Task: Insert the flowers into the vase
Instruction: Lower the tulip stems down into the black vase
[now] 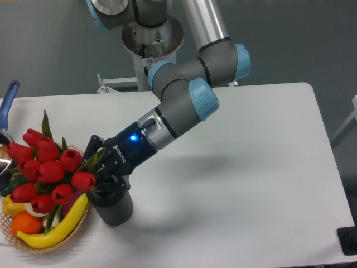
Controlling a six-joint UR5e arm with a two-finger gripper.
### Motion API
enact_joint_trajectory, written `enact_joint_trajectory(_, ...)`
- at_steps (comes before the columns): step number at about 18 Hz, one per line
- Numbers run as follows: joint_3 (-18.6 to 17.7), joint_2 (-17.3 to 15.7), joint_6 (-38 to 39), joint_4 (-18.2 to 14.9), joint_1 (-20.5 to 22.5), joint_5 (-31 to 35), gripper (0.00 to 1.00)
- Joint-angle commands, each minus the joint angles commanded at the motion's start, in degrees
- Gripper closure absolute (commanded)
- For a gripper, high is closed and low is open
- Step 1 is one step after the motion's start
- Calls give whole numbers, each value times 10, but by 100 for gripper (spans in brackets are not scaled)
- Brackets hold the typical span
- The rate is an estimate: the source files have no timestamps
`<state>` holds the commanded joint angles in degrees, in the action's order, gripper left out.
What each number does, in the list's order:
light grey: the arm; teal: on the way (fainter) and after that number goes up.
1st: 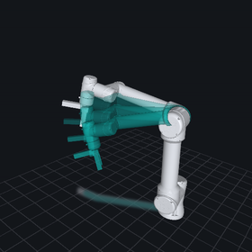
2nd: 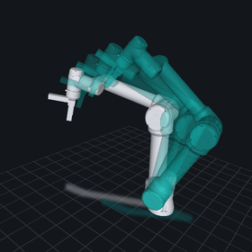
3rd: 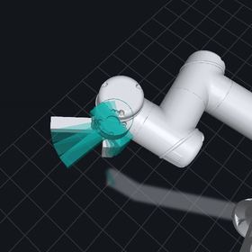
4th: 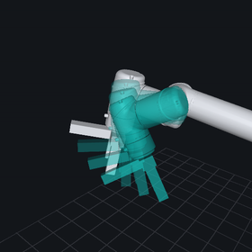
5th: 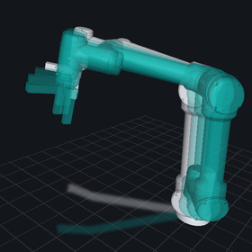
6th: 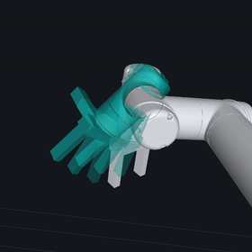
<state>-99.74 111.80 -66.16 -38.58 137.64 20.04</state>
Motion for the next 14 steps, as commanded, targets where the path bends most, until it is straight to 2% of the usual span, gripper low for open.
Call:
enact_joint_trajectory(4, -33, -8, -41, 0, 0, 2, 97)
enact_joint_trajectory(14, -56, -1, -77, 0, 0, 32, 91)
